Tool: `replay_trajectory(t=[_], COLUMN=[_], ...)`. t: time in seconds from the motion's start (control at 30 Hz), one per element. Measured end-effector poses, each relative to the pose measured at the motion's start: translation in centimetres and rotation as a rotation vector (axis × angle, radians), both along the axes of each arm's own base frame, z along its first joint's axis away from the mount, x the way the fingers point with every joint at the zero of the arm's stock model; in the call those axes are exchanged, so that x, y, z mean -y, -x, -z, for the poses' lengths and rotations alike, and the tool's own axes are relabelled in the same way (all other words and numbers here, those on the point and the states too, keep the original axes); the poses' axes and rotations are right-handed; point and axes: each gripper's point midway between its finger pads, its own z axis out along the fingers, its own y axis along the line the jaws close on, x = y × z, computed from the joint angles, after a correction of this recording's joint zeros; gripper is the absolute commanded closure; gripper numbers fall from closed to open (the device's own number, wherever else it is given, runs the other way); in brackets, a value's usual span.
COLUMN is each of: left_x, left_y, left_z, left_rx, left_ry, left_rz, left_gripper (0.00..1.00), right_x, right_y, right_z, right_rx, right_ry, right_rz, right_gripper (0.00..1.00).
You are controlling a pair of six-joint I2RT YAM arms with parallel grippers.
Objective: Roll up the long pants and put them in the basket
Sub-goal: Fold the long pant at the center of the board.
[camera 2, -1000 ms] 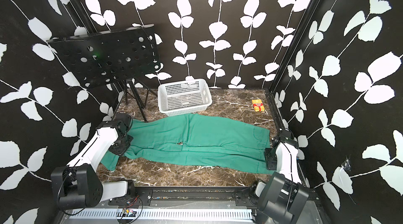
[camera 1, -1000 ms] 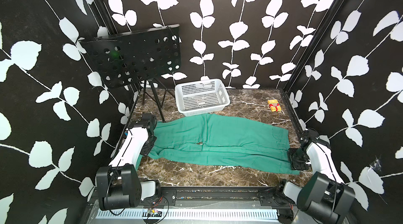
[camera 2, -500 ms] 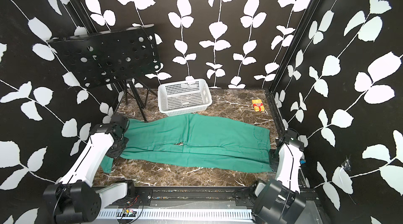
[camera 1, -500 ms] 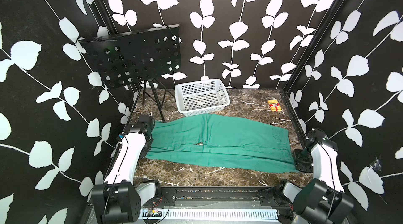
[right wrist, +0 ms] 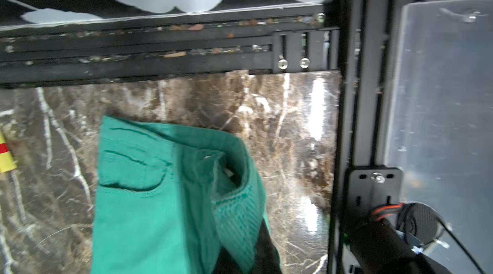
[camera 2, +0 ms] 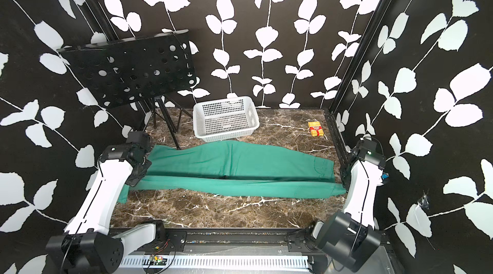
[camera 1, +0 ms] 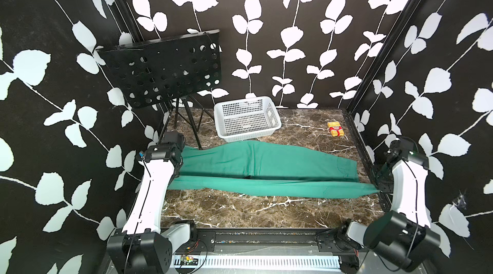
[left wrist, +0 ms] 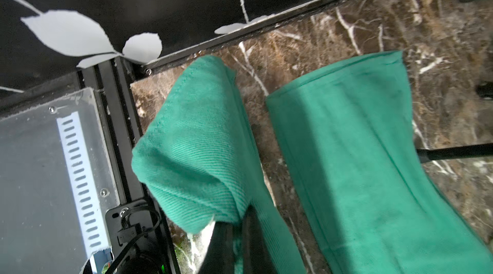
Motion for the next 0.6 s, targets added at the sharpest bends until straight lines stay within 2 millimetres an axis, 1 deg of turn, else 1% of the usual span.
replay_trajectory(t=[0.1,0.2,0.27,0.4,0.47,0.6], left_x=[0.0,0.0,0.1,0.5,0.6,0.8], left_y=[-1.0,-2.5,-3.8,-6.4,-7.6,-10.5], left_z=[0.0,0.6,1.2,2.8,3.3,3.6], left_rx=[-0.018,-0.048,-0.064,-0.09,-0.094,-0.081], left_ry=[-0.003,-0.002,0.006,0.028,0.036,0.047], left_rz=[0.021,0.044,0.059,0.083,0.094,0.118], left_gripper=[1.0,1.0,1.0,1.0,1.0,1.0], right_x=[0.1,0.4,0.5,0.8,0.8,0.9], right_y=[-2.0,-4.3,-6.1,-10.4,-12.1,-15.2], right_z=[0.5,0.8,0.7,0.3,0.4,1.2], right_rx=[0.035,0.065,0.086,0.137,0.156,0.176], right_ry=[-0.031,-0.065,-0.087,-0.097,-0.091,-0.091], right_rz=[-0.038,-0.076,-0.105,-0.174,-0.204,-0.249], right_gripper=[1.0,1.0,1.0,1.0,1.0,1.0])
